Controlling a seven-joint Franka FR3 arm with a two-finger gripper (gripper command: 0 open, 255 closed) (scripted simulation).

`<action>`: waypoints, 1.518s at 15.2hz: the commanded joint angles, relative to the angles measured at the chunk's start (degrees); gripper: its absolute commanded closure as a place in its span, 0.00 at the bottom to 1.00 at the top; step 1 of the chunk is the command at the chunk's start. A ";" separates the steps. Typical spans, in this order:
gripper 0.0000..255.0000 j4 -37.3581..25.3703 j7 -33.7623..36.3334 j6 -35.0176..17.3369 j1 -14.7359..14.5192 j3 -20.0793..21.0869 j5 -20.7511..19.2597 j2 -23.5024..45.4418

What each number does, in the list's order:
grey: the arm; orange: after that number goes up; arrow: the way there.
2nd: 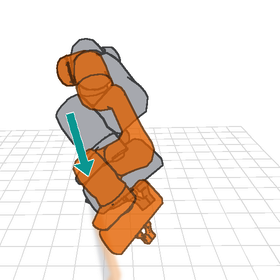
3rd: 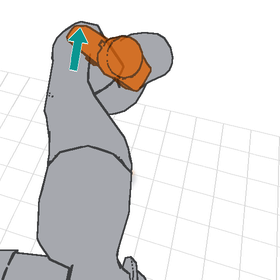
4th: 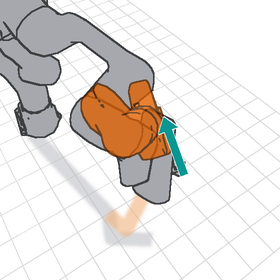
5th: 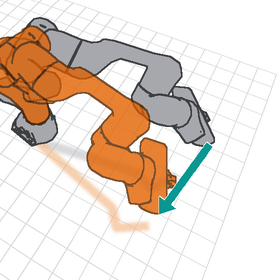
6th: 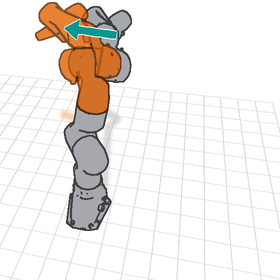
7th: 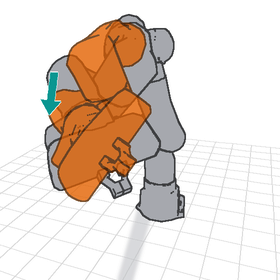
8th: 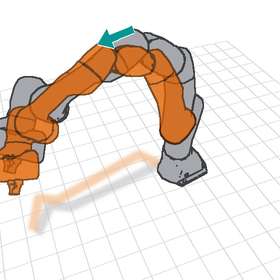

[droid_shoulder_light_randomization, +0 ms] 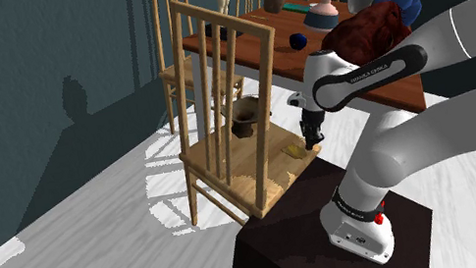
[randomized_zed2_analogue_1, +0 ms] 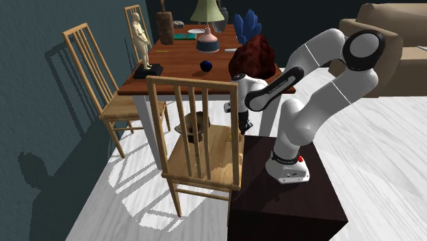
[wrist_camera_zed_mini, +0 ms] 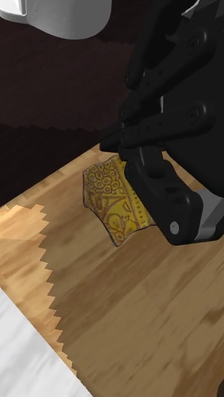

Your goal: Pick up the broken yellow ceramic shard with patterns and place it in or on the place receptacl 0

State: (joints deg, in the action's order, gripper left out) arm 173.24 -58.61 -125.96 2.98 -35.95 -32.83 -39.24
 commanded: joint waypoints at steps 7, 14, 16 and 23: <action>0.00 -0.42 40.49 -17.43 4.08 6.38 9.30 10.55; 0.00 0.04 45.68 -28.79 3.77 5.90 10.80 20.41; 0.00 0.10 45.37 -31.20 3.13 5.34 11.26 22.77; 0.00 0.10 45.36 -31.20 3.14 5.35 11.26 22.78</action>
State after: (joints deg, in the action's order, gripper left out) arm 173.34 -13.24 -157.15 6.12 -30.59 -21.57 -16.48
